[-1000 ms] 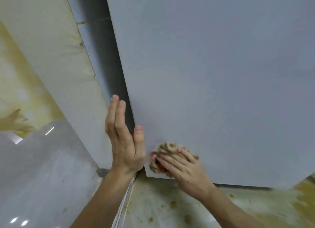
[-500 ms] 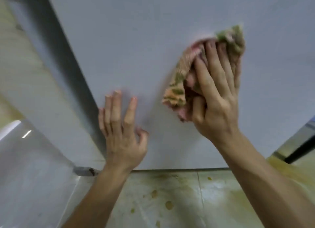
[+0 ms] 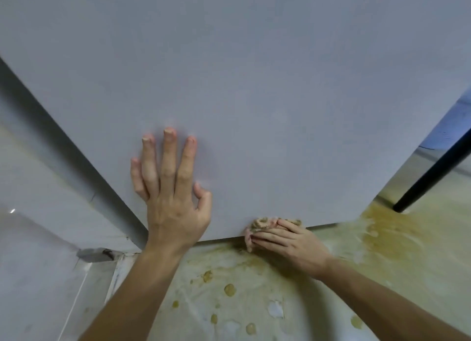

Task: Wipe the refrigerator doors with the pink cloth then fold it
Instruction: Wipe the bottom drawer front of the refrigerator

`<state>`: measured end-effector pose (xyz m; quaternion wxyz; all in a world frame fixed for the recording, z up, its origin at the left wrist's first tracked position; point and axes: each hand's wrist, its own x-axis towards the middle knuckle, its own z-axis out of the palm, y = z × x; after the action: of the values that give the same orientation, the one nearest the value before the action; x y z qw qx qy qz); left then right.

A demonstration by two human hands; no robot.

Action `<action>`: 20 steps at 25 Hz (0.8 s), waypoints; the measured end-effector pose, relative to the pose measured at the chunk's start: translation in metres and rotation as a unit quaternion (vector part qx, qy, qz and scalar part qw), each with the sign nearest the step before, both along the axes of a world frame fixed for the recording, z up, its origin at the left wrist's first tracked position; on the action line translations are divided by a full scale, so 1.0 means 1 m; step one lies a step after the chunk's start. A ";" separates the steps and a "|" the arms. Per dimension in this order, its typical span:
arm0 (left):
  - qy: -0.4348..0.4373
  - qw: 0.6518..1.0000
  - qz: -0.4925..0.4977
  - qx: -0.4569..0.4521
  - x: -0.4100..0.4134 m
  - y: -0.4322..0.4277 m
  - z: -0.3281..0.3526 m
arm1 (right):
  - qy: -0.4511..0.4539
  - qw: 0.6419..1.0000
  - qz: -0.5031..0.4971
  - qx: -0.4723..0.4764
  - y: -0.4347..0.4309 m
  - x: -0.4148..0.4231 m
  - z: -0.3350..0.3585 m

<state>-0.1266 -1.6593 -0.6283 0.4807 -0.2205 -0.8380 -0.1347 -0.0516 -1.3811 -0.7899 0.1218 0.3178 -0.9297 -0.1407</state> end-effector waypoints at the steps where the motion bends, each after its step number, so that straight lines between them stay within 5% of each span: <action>1: 0.002 1.000 -0.010 -0.017 0.004 0.007 -0.006 | -0.005 1.000 -0.008 -0.006 0.007 0.003 0.005; 5: 0.018 0.997 -0.050 -0.051 0.013 0.040 -0.015 | 0.158 0.969 -0.025 -0.190 0.021 -0.004 0.072; 9: 0.012 0.998 -0.054 -0.028 0.013 0.069 -0.013 | 0.343 0.838 -0.075 -0.419 0.012 -0.032 0.169; 11: 0.005 0.999 -0.050 -0.015 0.014 0.080 -0.014 | 0.374 0.802 -0.077 -0.459 -0.005 -0.041 0.169; 13: 0.001 0.999 -0.046 -0.005 0.014 0.086 -0.013 | 0.356 0.832 -0.073 -0.419 -0.016 -0.038 0.125; 17: -0.006 0.999 -0.034 -0.014 0.014 0.089 -0.013 | 0.211 0.956 -0.051 -0.196 0.021 -0.006 0.015; 20: -0.006 1.000 -0.027 -0.015 0.015 0.090 -0.013 | 0.107 0.989 -0.058 -0.082 0.060 0.020 -0.020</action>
<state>-0.1120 -1.5694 -0.6414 0.4688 -0.2491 -0.8365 -0.1360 -0.0319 -1.3212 -0.8102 0.2376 0.2353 -0.9366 -0.1043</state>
